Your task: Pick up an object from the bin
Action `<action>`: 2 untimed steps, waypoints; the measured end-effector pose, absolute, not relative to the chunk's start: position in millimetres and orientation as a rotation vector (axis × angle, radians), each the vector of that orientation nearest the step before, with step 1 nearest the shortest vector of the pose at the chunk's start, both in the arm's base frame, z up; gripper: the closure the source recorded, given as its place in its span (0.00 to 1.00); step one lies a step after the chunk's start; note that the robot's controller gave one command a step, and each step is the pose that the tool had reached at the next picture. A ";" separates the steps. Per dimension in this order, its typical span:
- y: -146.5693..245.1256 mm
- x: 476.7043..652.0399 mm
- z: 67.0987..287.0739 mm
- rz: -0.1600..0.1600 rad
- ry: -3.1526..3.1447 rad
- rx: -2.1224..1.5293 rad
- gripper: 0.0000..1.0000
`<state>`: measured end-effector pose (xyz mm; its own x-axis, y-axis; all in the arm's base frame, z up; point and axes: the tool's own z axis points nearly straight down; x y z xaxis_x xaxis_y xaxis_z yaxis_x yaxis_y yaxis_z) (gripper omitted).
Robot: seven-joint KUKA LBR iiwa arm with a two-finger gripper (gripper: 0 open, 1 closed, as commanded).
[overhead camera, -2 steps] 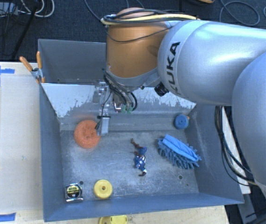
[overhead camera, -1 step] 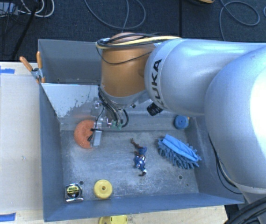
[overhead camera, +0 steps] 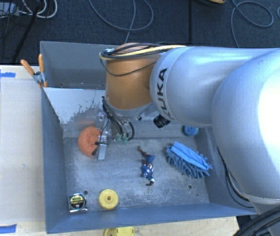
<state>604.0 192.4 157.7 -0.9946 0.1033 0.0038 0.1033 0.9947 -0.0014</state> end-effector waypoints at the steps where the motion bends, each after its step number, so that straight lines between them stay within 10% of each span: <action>1: 196.4 616.7 144.8 -0.002 -3.089 -0.575 0.00; 2: 190.4 619.0 68.9 -0.001 -3.128 -0.309 0.00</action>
Offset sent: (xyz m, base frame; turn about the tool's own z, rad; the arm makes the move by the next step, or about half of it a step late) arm 0.0145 -0.0029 -0.0877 0.0954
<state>619.0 190.4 68.9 -0.9806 0.1959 -0.0019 0.1959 0.9806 0.0008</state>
